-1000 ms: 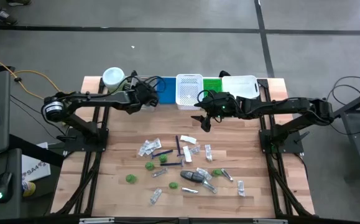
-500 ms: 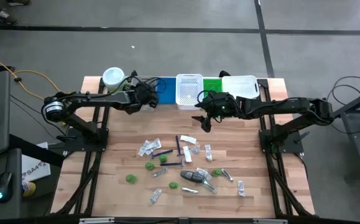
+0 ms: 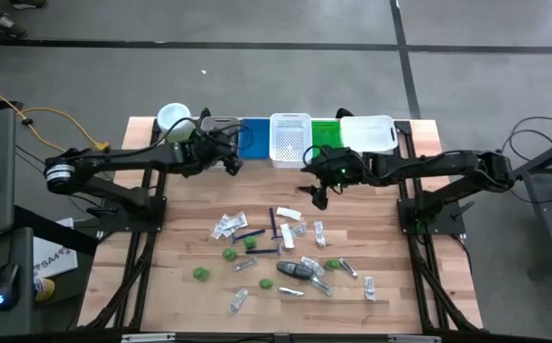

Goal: Pick & Place Travel size toiletries
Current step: Put the gray deodorant into the gray bin

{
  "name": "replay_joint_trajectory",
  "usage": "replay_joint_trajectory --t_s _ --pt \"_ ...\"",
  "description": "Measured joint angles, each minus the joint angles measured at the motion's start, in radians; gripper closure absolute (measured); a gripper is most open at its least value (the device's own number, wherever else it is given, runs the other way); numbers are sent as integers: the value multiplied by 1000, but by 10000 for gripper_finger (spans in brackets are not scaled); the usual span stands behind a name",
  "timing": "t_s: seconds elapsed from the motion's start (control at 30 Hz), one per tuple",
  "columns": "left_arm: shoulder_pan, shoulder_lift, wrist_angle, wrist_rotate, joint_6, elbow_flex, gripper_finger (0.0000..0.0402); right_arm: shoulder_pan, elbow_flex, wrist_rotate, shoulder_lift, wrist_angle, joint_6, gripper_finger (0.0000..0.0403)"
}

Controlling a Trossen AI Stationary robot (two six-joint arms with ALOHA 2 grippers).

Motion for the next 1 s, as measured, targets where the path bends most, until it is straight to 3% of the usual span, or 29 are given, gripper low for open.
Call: replay_joint_trajectory --t_s 0.37,0.53,0.87,1.0 --pt "-147 -93 -85 -64 -3 0 105 279 0 7 0 -65 -14 129" --pt "-172 -101 -123 -84 -4 0 105 419 0 109 5 -61 34 129" --pt "-170 -100 -134 -80 -7 0 105 605 3 288 194 106 231 129" --pt "-170 -100 -142 -76 -7 0 105 616 88 289 253 30 321 129"
